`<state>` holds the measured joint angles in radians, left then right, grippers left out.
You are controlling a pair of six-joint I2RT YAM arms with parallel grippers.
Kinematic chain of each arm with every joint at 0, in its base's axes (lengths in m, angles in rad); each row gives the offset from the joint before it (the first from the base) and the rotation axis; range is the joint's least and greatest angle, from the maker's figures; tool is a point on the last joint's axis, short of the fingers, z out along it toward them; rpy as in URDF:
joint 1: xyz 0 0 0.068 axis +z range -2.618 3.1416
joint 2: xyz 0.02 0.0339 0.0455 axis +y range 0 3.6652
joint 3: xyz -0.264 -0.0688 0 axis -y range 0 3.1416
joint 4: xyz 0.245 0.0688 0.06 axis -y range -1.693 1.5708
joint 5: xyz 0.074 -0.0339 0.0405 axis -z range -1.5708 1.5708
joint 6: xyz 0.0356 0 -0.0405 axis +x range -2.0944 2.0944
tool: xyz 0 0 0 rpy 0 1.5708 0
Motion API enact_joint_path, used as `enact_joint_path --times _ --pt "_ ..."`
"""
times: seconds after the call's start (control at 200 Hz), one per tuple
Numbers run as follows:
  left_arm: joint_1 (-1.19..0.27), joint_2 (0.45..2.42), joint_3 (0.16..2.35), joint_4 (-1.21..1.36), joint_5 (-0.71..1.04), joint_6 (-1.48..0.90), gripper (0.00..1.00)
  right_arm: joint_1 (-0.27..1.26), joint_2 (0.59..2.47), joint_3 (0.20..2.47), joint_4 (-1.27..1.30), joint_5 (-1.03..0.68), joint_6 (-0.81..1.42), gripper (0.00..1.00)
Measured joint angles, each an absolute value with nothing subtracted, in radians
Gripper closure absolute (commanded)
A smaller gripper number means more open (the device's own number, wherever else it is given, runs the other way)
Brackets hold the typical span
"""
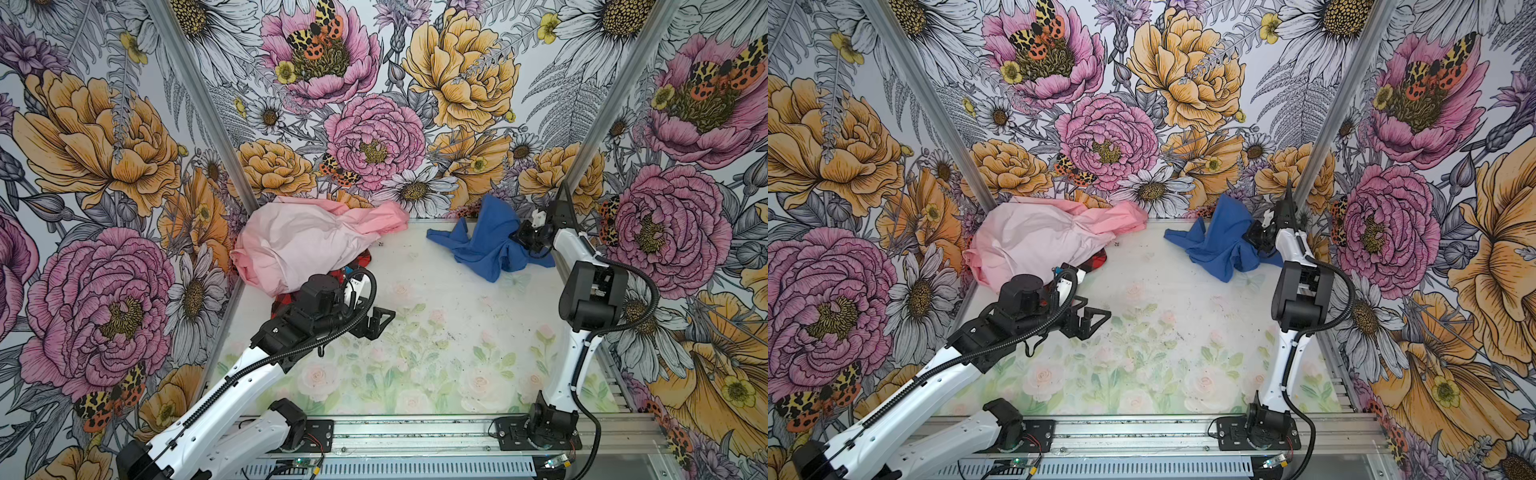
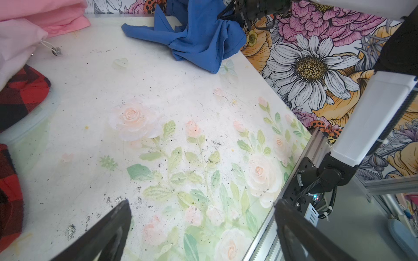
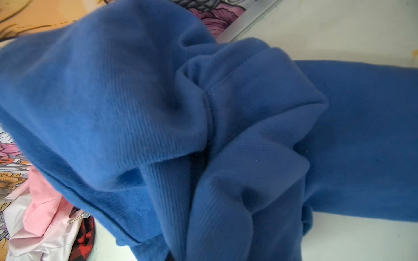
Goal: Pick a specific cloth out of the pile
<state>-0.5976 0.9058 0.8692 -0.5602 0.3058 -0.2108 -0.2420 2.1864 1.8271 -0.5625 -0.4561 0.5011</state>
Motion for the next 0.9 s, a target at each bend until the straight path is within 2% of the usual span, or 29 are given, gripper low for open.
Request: enact_joint_path --times 0.14,0.18,0.245,0.35,0.38,0.42,0.495,0.63,0.901 --pt "-0.604 0.903 0.869 -0.560 0.305 -0.211 0.01 -0.236 2.228 1.841 -0.542 -0.412 0.521 1.00" --pt "-0.605 0.899 0.869 -0.560 0.305 -0.212 0.01 -0.232 2.244 1.848 -0.538 -0.405 0.524 0.92" --pt "-0.605 0.887 0.869 -0.560 0.303 -0.215 0.01 -0.227 2.262 1.850 -0.533 -0.384 0.523 0.84" --pt "-0.605 0.865 0.869 -0.559 0.302 -0.217 0.01 -0.213 2.267 1.850 -0.532 -0.347 0.508 0.56" --pt "-0.605 0.863 0.869 -0.559 0.302 -0.219 0.01 -0.208 2.267 1.850 -0.533 -0.336 0.499 0.40" --pt "-0.605 0.862 0.869 -0.559 0.302 -0.219 0.01 -0.203 2.266 1.845 -0.533 -0.321 0.496 0.25" --pt "-0.604 0.862 0.869 -0.560 0.302 -0.218 0.01 -0.195 2.246 1.805 -0.532 -0.278 0.476 0.11" --pt "-0.590 0.873 0.872 -0.562 0.302 -0.210 0.01 -0.182 2.165 1.718 -0.540 -0.208 0.439 0.01" --pt "-0.503 0.916 0.929 -0.571 0.301 -0.190 0.01 -0.184 1.822 1.523 -0.587 -0.150 0.406 0.01"
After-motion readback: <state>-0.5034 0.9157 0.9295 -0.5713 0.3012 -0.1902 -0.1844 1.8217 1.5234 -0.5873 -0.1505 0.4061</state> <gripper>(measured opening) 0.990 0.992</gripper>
